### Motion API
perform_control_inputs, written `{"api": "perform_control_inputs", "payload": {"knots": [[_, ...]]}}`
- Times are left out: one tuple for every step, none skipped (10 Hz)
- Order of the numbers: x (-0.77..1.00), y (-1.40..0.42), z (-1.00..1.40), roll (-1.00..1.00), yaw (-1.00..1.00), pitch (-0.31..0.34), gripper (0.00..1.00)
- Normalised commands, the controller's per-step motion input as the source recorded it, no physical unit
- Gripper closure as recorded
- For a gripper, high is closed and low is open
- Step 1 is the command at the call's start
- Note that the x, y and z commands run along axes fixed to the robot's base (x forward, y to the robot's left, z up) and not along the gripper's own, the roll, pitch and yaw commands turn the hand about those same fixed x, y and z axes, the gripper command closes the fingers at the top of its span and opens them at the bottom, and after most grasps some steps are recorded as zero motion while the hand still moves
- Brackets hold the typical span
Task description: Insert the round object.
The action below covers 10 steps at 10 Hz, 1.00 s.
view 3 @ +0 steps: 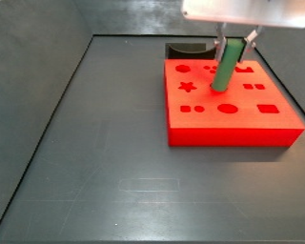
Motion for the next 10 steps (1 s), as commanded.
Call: {"api": "perform_control_inputs", "payload": {"knots": [[-0.09, 0.0, -0.33, 0.08, 0.0, 0.0, 1.0], [-0.08, 0.01, -0.57, 0.16, 0.0, -0.134, 1.0], [-0.22, 0.0, -0.41, 0.2, 0.04, -0.366, 1.0], [-0.05, 0.0, -0.49, 0.24, 0.07, -0.243, 1.0], [-0.02, 0.0, -0.49, 0.19, 0.02, -0.184, 1.0], [-0.09, 0.0, -0.61, 0.19, 0.03, -0.237, 1.0], [-0.17, 0.01, -0.76, 0.13, 0.1, -0.226, 1.0], [-0.12, 0.0, -0.63, 0.1, 0.08, -0.187, 1.0], [-0.05, 0.0, 0.0, 0.0, 0.0, -0.024, 1.0], [0.0, 0.0, 0.0, 0.0, 0.0, 0.0, 1.0]]}}
